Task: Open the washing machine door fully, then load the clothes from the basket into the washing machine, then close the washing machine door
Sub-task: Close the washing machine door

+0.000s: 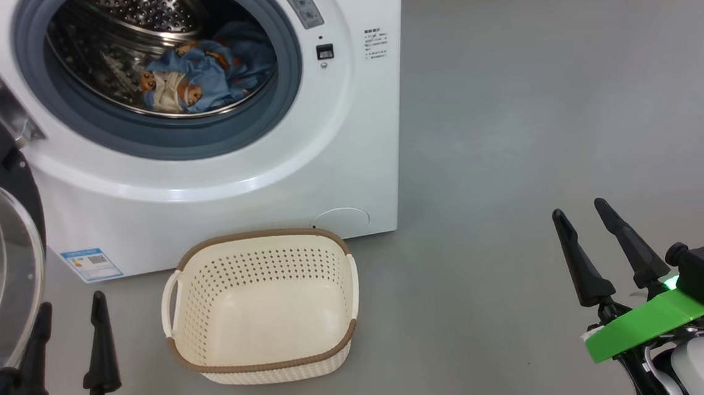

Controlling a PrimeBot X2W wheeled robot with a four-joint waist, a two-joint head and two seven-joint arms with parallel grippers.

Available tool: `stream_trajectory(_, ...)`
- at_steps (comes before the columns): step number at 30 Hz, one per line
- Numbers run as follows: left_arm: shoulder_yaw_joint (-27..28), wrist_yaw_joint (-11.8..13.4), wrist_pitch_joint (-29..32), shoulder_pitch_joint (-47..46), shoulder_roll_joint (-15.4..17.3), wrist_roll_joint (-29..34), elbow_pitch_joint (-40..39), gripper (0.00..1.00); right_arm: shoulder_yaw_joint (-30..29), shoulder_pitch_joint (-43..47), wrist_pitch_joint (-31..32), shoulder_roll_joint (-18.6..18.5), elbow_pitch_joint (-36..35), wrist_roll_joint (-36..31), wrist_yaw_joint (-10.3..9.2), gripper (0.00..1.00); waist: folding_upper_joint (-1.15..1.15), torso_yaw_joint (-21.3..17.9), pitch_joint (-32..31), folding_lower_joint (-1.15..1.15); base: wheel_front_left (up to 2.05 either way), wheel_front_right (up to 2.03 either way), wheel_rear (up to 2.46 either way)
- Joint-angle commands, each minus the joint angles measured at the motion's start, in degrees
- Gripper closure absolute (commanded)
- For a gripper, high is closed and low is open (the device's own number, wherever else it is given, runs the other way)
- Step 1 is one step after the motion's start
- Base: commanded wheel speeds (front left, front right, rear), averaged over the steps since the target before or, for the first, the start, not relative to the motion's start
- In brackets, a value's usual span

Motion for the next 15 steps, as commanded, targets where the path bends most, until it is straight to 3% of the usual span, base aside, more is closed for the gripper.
stream_trajectory(1, 1.98, 0.57, -0.26, -0.81, 1.63, 0.57, -0.75, 0.0, 0.68, -0.12, -0.46, -0.72, -1.31, 0.4, 0.25, 0.0, 0.0, 0.6, 0.0, 0.0, 0.0, 0.0, 0.0)
stream_trajectory(15, 2.04, 4.03, -0.32, -0.77, 0.89, 2.37, -0.03, 0.0, 1.38, -0.42, -0.46, -0.96, -0.56, 0.9, 0.25, 0.0, 0.0, 9.27, -0.93, 0.0, 0.0, 0.0, 0.0)
